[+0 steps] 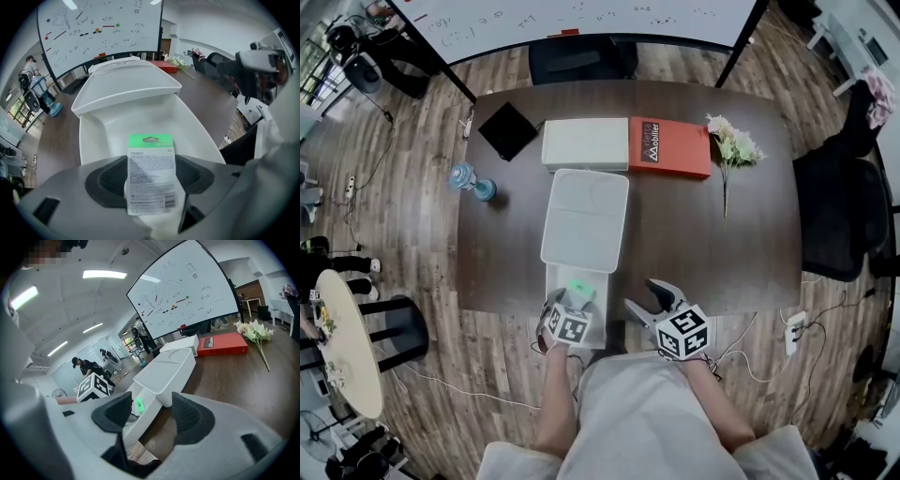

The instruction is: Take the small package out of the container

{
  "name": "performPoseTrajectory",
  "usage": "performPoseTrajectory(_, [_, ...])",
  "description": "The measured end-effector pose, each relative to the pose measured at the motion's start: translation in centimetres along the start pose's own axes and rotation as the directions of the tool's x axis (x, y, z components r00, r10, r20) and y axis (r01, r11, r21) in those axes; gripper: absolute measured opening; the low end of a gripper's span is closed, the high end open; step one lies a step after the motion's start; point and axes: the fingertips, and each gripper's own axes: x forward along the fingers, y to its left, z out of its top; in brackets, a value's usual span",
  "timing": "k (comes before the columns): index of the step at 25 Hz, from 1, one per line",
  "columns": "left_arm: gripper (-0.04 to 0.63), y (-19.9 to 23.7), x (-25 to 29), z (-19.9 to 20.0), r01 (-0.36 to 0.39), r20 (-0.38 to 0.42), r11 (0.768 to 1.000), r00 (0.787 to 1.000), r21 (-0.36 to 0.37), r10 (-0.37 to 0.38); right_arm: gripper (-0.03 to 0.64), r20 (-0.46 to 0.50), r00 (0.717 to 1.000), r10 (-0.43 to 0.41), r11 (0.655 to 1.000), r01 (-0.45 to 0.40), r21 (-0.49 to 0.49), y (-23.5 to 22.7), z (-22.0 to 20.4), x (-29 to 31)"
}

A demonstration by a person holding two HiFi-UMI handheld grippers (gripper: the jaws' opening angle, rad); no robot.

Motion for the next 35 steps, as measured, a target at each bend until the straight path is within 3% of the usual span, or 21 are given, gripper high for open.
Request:
performPoseTrajectory(11, [0.305,0.4,-2.1,-0.2,-0.079,0.073,0.985,0.993,-0.152,0.091,0.265,-0.04,0.995,0.09,0.994,-0.092,-0.066,0.6,0.2,-1.1])
performPoseTrajectory(17, [0.305,0.9,-3.9,0.3,-0.122,0.148,0.964,0.976,-0.235,0.16,0.265,-0.067,0.986,0.15,0.982,-0.157,-0.105,1.6,0.2,-0.6])
performPoseTrajectory(23, [0.305,1.5,-6.2,1.5,-0.1,0.255,0.925,0.945,-0.367,0.203,0.263,-0.099,0.976,0.196,0.967,-0.209,-0.145,2.5,0.1,-0.5])
performPoseTrajectory(29, [0.305,0.8,-8.4,2.3,-0.087,0.318,0.892,0.915,-0.444,0.247,0.262,-0.12,0.965,0.235,0.949,-0.254,-0.184,2.8,0.1,-1.0])
performPoseTrajectory(35, [0.305,0.4,-10.6,2.4,-0.034,0.394,0.835,0.871,-0.549,0.294,0.259,-0.149,0.946,0.289,0.92,-0.317,-0.23,4.0,0.1,-1.3])
